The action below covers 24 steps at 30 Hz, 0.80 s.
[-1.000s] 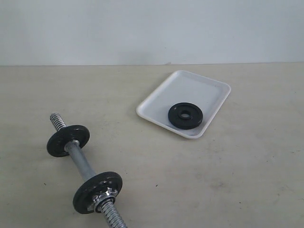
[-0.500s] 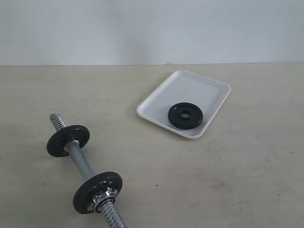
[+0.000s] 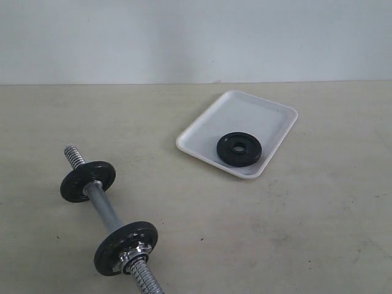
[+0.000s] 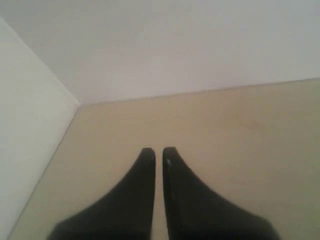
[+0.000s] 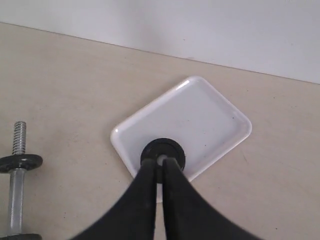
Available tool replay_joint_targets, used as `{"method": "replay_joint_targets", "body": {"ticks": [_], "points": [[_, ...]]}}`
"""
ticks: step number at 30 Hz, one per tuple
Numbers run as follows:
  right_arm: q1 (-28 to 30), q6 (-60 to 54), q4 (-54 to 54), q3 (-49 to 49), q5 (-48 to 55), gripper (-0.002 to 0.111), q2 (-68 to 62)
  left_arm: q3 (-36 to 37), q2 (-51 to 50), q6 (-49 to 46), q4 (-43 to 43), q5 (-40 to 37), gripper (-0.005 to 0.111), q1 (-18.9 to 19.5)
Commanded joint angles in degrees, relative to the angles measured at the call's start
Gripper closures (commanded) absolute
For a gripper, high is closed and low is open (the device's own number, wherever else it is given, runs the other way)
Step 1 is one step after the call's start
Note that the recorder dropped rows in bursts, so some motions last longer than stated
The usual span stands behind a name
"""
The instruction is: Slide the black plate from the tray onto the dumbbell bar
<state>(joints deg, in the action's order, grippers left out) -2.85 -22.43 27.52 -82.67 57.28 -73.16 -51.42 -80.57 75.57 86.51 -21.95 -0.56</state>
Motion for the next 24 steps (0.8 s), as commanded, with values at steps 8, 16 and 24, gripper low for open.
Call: {"method": "replay_joint_targets", "body": {"ticks": [8,16,24], "points": [[-0.33,-0.72,4.37,-0.4,-1.53,0.107,0.5,1.5,11.4,-21.0,-42.24,-4.95,0.102,0.07],[-2.03,-0.04,6.92,0.07,-1.76,0.107,0.5,1.5,19.78,-30.09,-46.22,-6.93,0.102,0.07],[-3.99,-2.47,5.27,4.59,-6.47,0.107,0.5,1.5,24.91,-30.26,-49.43,-12.1,0.102,0.07]]}}
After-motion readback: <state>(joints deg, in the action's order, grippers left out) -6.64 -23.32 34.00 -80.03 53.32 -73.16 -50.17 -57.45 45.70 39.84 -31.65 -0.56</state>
